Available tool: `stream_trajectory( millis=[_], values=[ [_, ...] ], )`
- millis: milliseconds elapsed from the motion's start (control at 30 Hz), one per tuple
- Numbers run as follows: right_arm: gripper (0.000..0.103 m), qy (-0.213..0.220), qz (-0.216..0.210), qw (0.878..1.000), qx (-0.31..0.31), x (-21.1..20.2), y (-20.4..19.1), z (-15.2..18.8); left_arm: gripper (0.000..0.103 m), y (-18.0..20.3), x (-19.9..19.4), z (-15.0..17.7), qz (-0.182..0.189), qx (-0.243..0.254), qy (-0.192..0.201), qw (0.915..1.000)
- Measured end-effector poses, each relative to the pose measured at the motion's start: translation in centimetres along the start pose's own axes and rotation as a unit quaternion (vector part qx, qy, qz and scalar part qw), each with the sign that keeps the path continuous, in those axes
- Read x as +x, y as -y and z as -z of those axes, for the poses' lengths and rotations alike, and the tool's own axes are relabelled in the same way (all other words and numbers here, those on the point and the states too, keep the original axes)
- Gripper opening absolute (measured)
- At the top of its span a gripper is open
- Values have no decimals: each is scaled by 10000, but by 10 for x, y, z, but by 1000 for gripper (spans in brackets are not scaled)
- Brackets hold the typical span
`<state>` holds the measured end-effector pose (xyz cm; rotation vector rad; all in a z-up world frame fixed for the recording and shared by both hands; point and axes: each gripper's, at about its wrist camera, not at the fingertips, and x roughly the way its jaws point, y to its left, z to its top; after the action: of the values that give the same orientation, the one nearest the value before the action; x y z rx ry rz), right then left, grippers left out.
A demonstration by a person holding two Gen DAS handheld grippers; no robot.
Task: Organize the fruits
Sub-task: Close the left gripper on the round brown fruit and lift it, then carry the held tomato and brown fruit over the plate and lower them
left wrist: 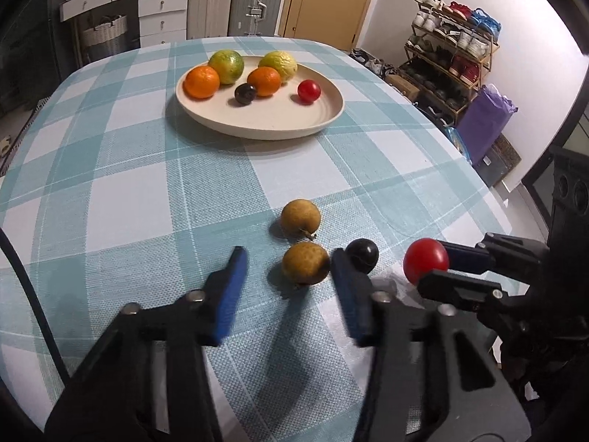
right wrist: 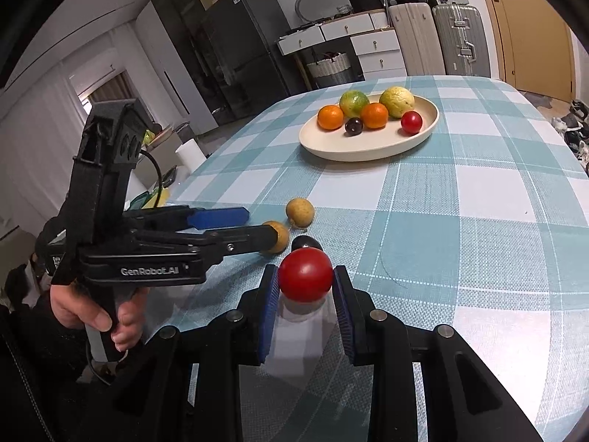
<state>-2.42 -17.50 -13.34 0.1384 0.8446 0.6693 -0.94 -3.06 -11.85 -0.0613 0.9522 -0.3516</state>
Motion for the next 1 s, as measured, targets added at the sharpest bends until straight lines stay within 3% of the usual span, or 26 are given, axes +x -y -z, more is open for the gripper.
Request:
stream_trajectory(
  millis=[133,433,667,1000],
  values=[
    [30,68,-5,10000,51,-3,4,-1,25,7,7,1,164,123,-134,9997],
    [30,307,-87,9994,141,-8,11,-12,25,-11,5,-2,441,-265,-158,9986],
    [30,617,-262,9977,79,-13,11,-29,25,-34,-14,-16,300,-851,190,9957],
    [30,732,-436,9964,15,5,11,-69,25,-59,-15,-61,95,-1182,405,9921]
  ],
)
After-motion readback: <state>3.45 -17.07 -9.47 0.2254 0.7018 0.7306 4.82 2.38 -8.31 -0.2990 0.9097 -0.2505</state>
